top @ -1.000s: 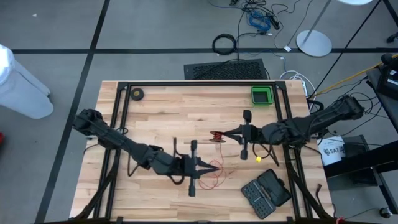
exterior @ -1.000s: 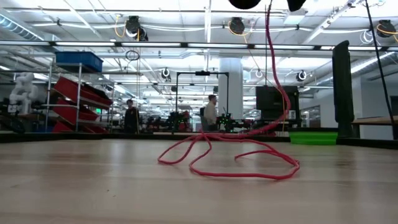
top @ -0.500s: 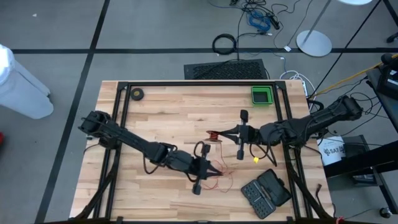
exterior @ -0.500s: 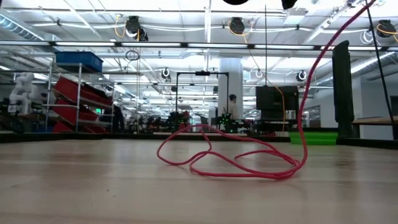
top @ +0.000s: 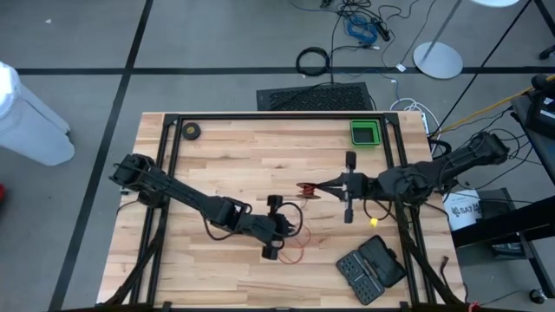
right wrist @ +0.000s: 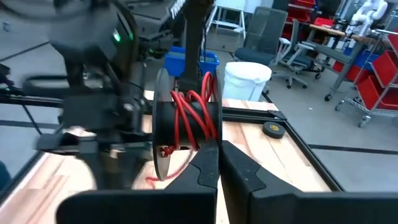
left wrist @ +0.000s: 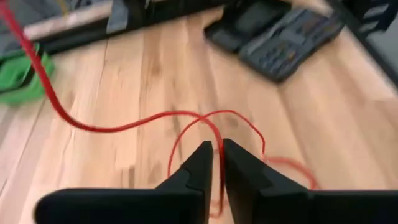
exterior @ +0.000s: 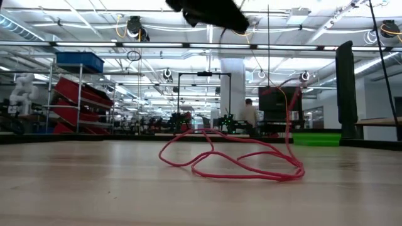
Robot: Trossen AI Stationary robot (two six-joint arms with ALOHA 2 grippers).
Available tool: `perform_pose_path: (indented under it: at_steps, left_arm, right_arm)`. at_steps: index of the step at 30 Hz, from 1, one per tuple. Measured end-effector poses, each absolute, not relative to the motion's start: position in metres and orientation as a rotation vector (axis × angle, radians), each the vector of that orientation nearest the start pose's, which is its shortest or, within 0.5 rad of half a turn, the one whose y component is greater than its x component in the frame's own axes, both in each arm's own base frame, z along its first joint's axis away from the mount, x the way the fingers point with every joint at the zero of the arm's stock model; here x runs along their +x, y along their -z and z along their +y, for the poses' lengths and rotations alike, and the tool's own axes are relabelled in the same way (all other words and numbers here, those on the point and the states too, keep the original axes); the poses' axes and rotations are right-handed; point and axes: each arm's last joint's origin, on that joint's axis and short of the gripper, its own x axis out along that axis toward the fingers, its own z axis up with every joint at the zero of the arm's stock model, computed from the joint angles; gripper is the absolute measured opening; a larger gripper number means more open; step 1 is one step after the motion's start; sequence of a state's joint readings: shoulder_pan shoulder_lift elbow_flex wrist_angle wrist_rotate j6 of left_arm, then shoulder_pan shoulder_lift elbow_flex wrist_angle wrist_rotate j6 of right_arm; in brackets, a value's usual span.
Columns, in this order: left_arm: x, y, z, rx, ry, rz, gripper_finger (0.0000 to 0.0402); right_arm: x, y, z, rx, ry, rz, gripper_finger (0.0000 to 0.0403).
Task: Coil cords
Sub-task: Uncoil the red wire from the spool
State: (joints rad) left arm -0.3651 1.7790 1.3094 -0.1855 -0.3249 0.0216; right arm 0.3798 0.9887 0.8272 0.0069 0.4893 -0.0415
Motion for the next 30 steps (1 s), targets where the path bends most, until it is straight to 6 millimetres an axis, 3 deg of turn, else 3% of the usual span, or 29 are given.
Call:
perform_pose_path:
  at_steps: [11,22,30]
  left_arm:
    - [0.369,-0.248,-0.132,0.215,0.024,0.642,0.0121]
    - [0.370,-0.263,-0.126,0.245,-0.212,0.514,0.0125]
    - [0.378,-0.277,-0.132,0.133,-0.101,0.367,0.0125]
  right_arm:
    - [0.178,-0.341,0.069,-0.076,0.049,0.125,0.0000]
    - [0.175,-0.340,0.069,-0.061,0.047,0.149,0.0000]
    - [0.175,-0.339,0.069,-0.062,0.047,0.151,0.0000]
